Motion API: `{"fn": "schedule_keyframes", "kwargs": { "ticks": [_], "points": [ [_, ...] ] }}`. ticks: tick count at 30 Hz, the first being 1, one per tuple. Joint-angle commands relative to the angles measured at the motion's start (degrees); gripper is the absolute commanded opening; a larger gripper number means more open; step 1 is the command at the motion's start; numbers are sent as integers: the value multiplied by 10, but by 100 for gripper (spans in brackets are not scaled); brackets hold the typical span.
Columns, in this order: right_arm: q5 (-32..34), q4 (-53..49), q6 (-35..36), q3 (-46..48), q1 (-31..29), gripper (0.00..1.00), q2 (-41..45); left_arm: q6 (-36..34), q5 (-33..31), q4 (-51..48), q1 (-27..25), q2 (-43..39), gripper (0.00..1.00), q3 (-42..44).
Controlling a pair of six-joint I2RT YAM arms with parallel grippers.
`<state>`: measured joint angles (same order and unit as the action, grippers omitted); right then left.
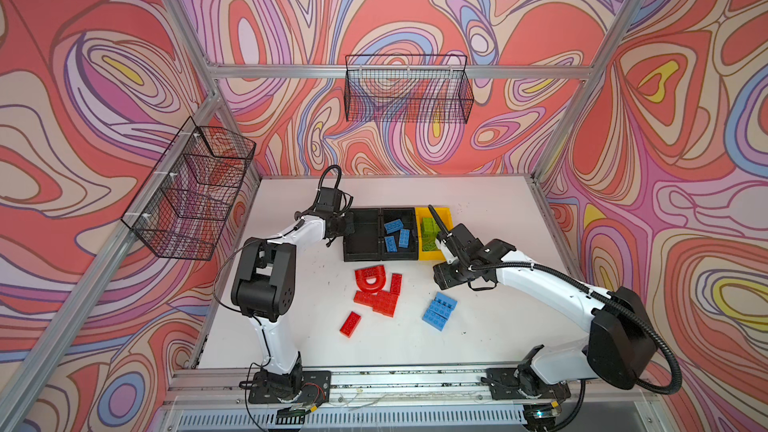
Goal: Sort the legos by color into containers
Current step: 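Move the right gripper down to the blue bricks near the red pile, then close the right gripper on a blue brick and lift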
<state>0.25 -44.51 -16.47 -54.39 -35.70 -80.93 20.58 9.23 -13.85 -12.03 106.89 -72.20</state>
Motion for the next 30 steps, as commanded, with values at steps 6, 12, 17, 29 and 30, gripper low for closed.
{"fn": "schedule_keyframes", "kwargs": {
  "ticks": [6,12,17,29,30],
  "points": [
    [-22,14,-65,63,-7,70,28,5,27,28,-1,-6,0,-2],
    [-22,24,-54,56,-16,68,-9,2,17,26,0,-15,0,6],
    [-29,43,-48,55,-18,65,-26,2,20,24,0,-9,0,0],
    [-22,73,-47,57,-18,39,-59,0,16,22,0,-13,0,1],
    [-22,72,-47,57,-18,37,-57,0,17,22,0,-13,0,1]
  ]
}}
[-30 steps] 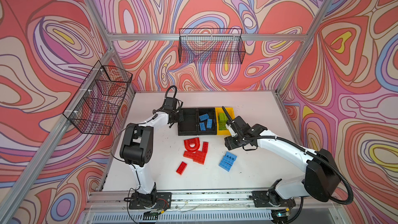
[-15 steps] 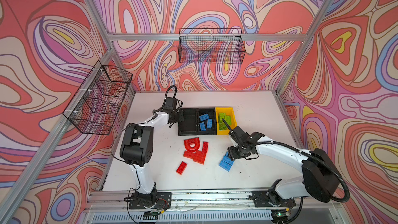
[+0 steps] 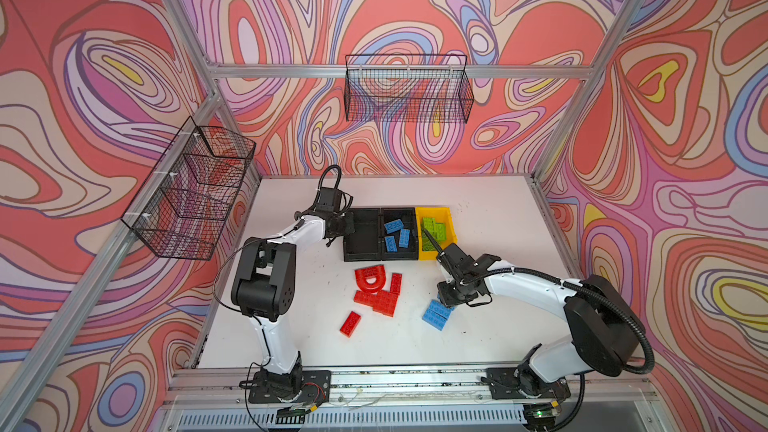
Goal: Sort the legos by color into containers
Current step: 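Close the right gripper on a blue brick and lift, then carry the blue brick over the black bin and release it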
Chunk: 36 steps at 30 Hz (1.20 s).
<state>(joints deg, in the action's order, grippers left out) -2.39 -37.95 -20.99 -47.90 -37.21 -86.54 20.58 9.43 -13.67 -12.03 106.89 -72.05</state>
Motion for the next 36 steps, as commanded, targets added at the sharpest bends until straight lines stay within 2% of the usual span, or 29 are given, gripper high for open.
{"fn": "schedule_keyframes", "kwargs": {
  "ticks": [1,4,8,13,16,24,33,36],
  "points": [
    [5,5,-3,-8,-3,35,1,1,15,21,-1,-13,0,0],
    [11,-2,-3,-14,-3,28,7,2,16,22,0,-12,0,0],
    [67,-18,-6,-55,-2,20,9,2,18,23,-1,-12,0,1],
    [97,-23,6,-148,-1,20,-6,2,15,24,0,-18,0,4],
    [92,-10,20,-231,-1,20,-38,3,20,24,-1,-15,0,0],
    [42,60,47,-415,10,24,-202,11,29,30,-1,-15,0,3],
    [-4,119,40,-500,34,25,-327,15,32,33,-1,-16,0,3],
    [-16,124,37,-508,34,28,-348,14,32,34,0,-19,0,4]
  ]
}}
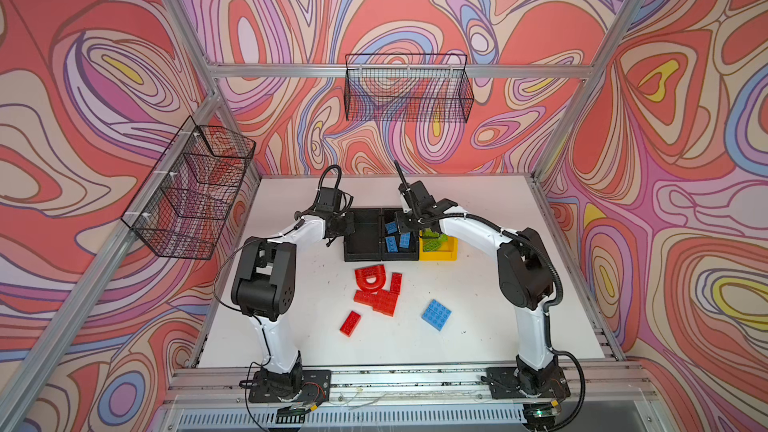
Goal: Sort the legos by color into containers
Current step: 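Carry the blue brick over the black bin and release it, then move the right gripper back down to the last blue bricks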
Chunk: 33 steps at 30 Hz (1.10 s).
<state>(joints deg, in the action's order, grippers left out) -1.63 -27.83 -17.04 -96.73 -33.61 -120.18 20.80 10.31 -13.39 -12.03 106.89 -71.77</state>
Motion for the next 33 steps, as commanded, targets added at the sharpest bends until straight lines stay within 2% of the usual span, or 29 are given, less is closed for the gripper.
{"fn": "schedule_keyframes", "kwargs": {
  "ticks": [1,6,9,15,20,25,33],
  "points": [
    [-24,23,-4,-20,-2,30,-15,12,23,30,0,-19,0,1],
    [-19,24,-4,-21,-2,52,-11,10,20,30,-1,-20,0,2],
    [-12,14,2,-27,-2,58,3,11,20,30,0,-20,0,1],
    [7,-29,15,25,-1,60,86,8,17,28,0,-25,0,2],
    [0,-85,9,161,-2,67,208,5,13,26,-1,-27,0,1],
    [-47,-137,-5,308,-19,71,335,4,13,26,-1,-24,0,1],
    [-8,-211,-105,463,-79,70,441,5,17,28,-1,-15,0,1]
  ]
}}
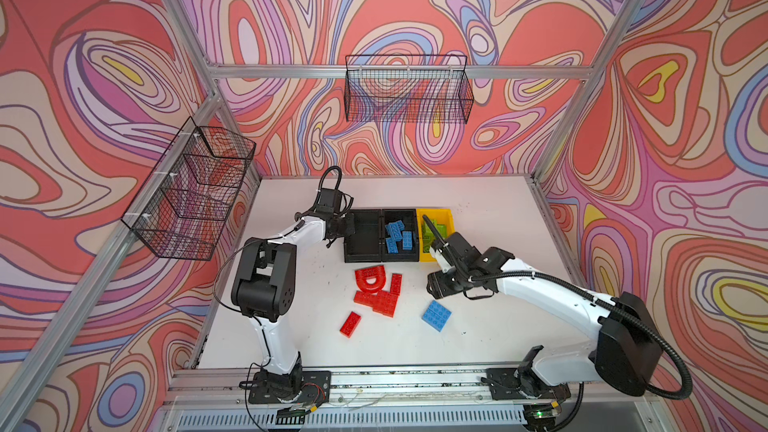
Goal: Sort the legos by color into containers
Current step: 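Move the right gripper back down to the last blue bricks, then close the right gripper on a blue brick and lift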
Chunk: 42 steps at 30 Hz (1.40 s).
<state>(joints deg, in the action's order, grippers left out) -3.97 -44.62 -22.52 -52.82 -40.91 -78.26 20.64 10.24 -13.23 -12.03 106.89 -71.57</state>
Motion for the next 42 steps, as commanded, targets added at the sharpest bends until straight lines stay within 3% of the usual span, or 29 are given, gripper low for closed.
{"fn": "schedule_keyframes", "kwargs": {
  "ticks": [1,8,13,28,37,42],
  "points": [
    [17,-49,-62,37,-12,70,29,6,18,25,0,-15,0,-1],
    [34,-84,-128,89,-22,66,70,8,20,32,-1,-10,0,3],
    [24,-60,-137,111,-31,63,47,7,19,29,0,-11,0,0],
    [11,15,-117,71,-70,61,-56,3,11,24,-1,-16,0,0],
    [64,-1,-80,29,-70,68,-102,2,10,24,-1,-16,0,-1],
    [66,9,-60,22,-70,64,-128,-1,7,20,0,-18,0,-2]
  ]
}}
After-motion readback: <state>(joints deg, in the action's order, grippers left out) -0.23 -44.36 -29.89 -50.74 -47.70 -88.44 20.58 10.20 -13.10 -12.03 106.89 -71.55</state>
